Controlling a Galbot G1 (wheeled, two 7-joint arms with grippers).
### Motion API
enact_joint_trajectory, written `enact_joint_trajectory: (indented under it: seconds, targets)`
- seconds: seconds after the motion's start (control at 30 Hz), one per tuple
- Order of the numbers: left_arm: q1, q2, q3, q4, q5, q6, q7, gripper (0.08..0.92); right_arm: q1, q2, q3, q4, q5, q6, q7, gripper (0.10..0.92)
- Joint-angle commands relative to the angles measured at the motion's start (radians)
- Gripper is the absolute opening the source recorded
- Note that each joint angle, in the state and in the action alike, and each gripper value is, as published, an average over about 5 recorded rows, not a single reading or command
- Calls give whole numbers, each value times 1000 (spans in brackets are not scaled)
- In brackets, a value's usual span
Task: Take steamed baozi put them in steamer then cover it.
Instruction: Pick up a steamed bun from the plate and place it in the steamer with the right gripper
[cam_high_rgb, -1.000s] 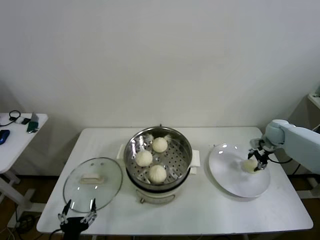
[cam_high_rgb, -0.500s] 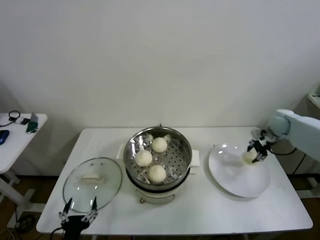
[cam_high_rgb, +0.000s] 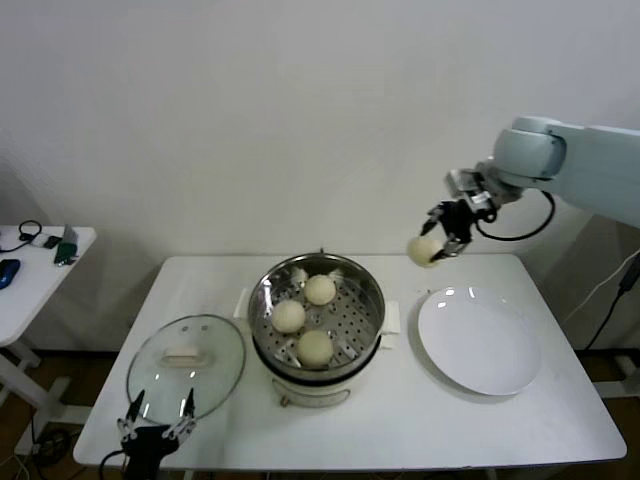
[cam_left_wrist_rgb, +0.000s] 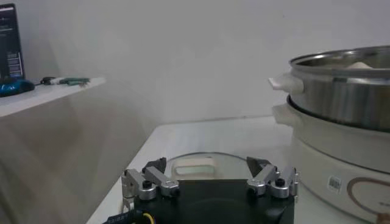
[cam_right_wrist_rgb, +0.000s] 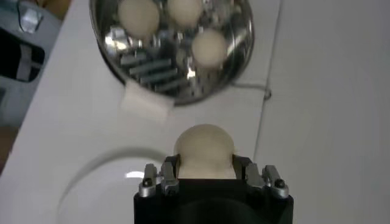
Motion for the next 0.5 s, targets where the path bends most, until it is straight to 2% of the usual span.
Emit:
enact_joint_trajectory:
  seconds: [0.03,0.27,0.5]
  targets:
    - [6,-1,-1,-19,-3,1,0,823,47,121,45,241,170,-155,112,594]
    - [13,-4,-2,-33,-4,2,0,823,-150,191,32,181,63,-181,168,594]
    - [13,-9,-5,-30,-3,2,-1,823,-285,245,30,58,-45,-178,189,594]
